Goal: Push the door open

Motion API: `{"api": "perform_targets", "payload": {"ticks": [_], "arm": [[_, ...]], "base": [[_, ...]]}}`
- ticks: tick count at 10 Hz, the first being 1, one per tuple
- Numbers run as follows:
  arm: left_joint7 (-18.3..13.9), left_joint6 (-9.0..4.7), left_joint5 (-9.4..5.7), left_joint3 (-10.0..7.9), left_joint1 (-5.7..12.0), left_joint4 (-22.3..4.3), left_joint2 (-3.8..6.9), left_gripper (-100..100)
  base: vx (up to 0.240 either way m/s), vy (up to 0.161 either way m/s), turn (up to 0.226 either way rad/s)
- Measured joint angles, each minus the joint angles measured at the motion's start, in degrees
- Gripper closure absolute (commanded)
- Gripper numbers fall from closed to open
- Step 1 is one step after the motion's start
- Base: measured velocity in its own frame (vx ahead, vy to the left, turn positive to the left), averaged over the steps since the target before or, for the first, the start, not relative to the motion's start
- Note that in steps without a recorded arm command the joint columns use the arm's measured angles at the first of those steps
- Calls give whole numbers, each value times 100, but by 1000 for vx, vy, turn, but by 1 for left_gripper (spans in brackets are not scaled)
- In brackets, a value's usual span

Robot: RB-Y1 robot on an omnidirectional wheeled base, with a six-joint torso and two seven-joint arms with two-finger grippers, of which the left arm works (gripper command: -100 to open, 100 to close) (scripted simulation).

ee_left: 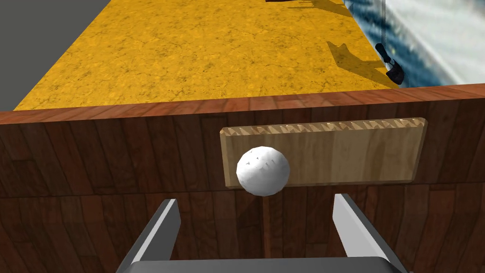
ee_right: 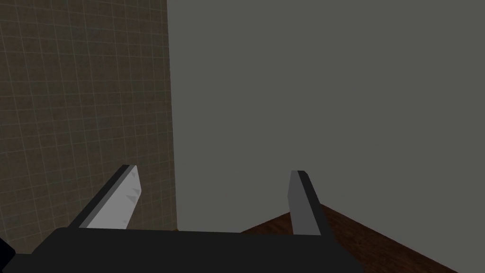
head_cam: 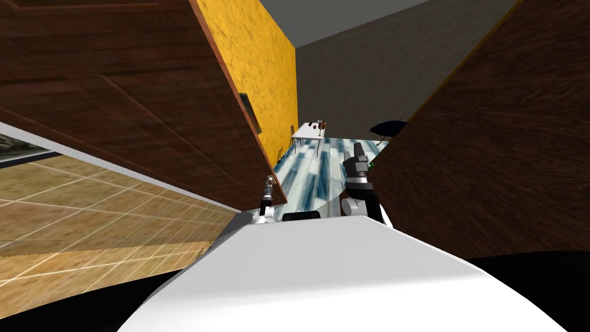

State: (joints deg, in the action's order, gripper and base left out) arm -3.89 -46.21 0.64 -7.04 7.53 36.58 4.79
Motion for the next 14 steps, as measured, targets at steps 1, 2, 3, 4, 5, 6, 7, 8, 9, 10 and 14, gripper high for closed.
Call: {"api": "perform_targets", "payload": {"ticks": [1, 2, 3, 4, 5, 6, 7, 8, 9, 10, 14], "arm": [[13, -25, -8, -14, -6, -5, -9, -100], [24, -49, -14, -25, -8, -18, -17, -100], [25, -63, -13, -22, -10, -18, -25, 100], [24, -57, -13, -24, -7, -17, -20, 100], [25, -49, -15, -28, 4, -13, -12, 100], [27, -43, -14, -27, -2, -18, -13, 100], [28, -38, -12, -25, -12, -25, -16, 100], [28, -35, -12, -24, -19, -30, -19, 100], [27, -34, -12, -24, -21, -32, -20, 100], [43, 32, -24, -42, -87, 42, -39, 100], [84, 61, -107, -174, -77, 31, -6, 100]], "base": [[209, 45, -32], [94, 21, 1], [-18, -8, 1], [-35, -7, -9], [-26, -3, -1], [-16, -2, 4], [-9, -2, 3], [0, 0, 0], [107, -16, 20], [160, -36, 50], [188, -33, 38]]}}
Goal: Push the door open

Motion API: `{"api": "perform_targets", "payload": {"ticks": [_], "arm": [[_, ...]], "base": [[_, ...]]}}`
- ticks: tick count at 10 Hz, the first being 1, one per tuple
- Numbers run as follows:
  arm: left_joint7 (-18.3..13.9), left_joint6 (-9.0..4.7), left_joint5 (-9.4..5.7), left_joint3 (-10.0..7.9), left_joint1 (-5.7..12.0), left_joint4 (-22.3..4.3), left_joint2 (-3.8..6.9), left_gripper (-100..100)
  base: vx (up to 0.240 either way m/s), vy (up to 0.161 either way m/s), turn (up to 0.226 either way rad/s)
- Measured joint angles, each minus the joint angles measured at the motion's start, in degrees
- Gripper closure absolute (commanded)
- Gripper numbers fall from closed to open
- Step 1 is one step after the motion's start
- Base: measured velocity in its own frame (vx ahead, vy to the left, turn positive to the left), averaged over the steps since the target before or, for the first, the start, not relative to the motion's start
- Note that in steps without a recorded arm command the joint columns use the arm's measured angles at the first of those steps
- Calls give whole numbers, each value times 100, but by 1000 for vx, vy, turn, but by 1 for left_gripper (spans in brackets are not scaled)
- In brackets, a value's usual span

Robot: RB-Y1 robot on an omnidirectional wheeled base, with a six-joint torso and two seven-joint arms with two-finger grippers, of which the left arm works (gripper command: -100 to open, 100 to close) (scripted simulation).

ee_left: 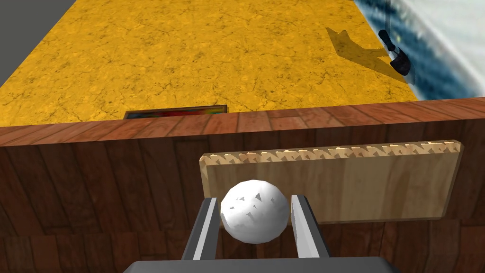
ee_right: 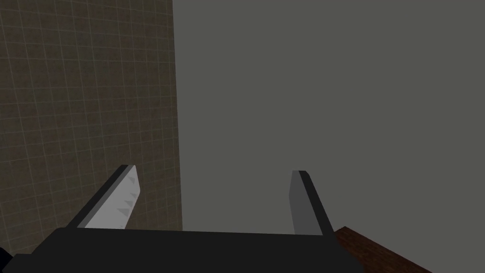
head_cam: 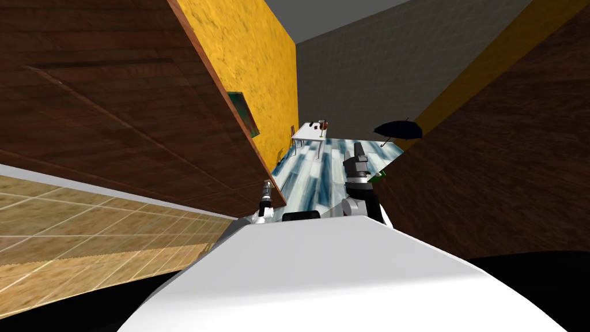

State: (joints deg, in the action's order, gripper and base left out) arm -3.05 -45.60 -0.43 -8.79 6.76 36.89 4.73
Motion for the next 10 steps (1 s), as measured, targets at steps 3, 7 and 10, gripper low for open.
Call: {"api": "perform_targets", "payload": {"ticks": [3, 7, 10], "arm": [[77, -7, -94, -158, 32, -35, 18, 100], [137, -26, -203, -336, 78, -112, 57, 100], [180, 18, -304, -505, 26, -54, 90, 100]], "base": [[218, -30, 42], [170, -34, 48], [185, -35, 54]]}}
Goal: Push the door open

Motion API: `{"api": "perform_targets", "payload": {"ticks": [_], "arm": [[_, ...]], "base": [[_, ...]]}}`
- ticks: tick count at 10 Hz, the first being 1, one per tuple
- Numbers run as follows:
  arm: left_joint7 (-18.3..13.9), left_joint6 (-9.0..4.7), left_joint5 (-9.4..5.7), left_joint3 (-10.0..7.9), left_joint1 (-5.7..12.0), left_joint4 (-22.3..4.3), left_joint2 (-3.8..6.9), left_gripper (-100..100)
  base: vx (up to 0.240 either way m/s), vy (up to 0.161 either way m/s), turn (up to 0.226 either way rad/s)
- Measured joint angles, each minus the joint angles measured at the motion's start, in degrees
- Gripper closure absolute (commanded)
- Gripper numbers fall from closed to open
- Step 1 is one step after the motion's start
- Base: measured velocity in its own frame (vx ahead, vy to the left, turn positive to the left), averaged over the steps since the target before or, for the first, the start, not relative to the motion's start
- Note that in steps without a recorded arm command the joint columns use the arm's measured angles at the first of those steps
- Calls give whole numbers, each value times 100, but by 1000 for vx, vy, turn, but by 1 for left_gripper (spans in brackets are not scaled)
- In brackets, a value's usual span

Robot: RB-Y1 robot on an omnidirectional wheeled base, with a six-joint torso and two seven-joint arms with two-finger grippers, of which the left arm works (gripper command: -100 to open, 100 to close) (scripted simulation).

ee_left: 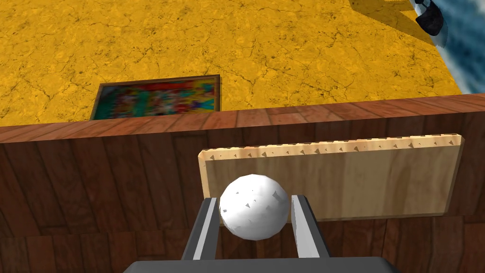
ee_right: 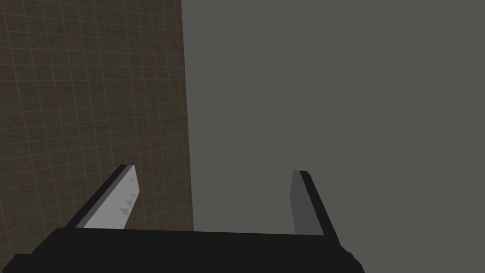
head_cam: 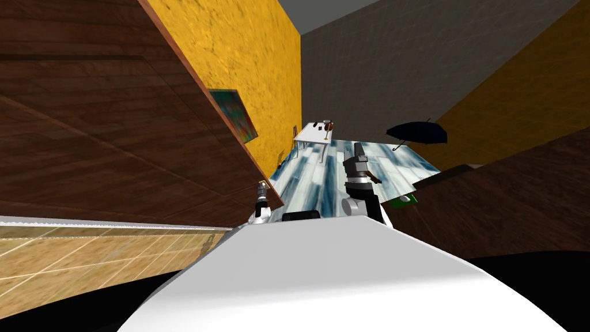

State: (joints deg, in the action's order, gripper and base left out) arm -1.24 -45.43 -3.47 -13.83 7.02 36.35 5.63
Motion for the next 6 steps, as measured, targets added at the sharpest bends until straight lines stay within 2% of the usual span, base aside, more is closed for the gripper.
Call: {"api": "perform_targets", "payload": {"ticks": [1, 2, 3, 5, 6], "arm": [[29, 61, -29, -51, -77, 120, -20, 100], [41, 75, -49, -84, -53, 114, -2, 100], [43, 20, -61, -106, 3, 44, 26, 100], [110, -70, -143, -246, 60, -165, 17, 100], [146, 25, -173, -301, -59, 35, -16, 100]], "base": [[149, -19, 38], [55, -10, 8], [137, -34, 73], [214, -58, 70], [177, -43, 61]]}}
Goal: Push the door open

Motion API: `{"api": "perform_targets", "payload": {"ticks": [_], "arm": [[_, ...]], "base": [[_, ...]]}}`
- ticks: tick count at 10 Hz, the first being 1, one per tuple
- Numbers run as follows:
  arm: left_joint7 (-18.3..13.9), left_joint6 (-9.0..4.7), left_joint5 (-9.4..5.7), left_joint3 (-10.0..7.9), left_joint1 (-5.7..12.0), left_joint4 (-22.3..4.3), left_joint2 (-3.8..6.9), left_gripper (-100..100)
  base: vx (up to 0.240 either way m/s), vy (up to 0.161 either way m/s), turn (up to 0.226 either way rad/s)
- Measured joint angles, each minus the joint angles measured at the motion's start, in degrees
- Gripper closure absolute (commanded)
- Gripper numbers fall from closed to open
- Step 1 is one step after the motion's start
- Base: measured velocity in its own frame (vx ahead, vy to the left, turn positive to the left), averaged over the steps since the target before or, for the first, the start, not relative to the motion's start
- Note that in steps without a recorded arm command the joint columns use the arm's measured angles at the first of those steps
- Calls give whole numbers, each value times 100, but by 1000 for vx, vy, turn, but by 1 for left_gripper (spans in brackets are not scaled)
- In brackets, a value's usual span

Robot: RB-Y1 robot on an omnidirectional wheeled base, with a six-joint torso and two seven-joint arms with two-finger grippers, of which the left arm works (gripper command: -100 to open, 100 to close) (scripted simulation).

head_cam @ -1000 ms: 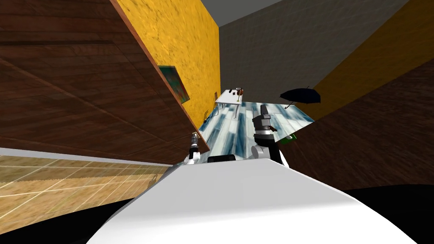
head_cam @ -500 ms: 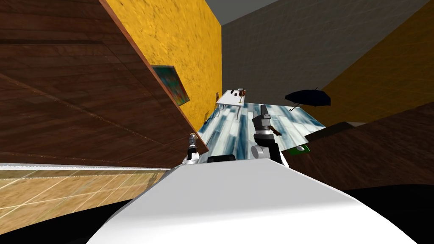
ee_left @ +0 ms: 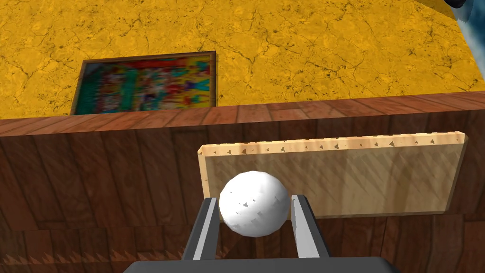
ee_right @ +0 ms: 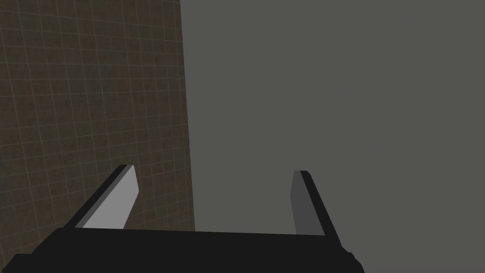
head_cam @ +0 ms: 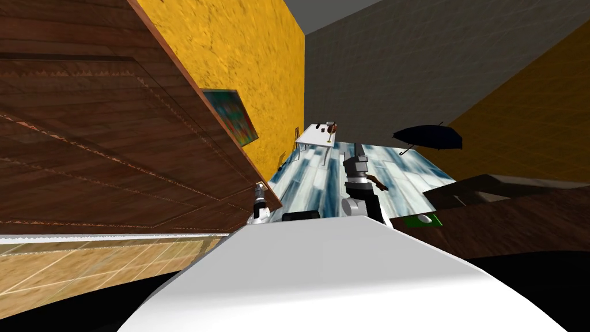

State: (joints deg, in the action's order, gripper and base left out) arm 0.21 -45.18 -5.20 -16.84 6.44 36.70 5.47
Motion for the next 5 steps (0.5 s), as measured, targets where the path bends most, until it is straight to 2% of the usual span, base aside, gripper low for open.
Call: {"api": "perform_targets", "payload": {"ticks": [1, 2, 3, 4, 5], "arm": [[-20, -49, -36, -51, 119, -204, 91, 100], [-13, -153, -79, -127, 176, -350, 125, 100], [12, -178, -100, -169, 165, -327, 121, 100], [29, -73, -102, -176, 66, -87, 93, 100], [63, -10, -132, -228, 72, -71, 83, 100]], "base": [[198, -53, 46], [152, -26, 57], [61, 0, 8], [127, -32, 35], [188, -51, 56]]}}
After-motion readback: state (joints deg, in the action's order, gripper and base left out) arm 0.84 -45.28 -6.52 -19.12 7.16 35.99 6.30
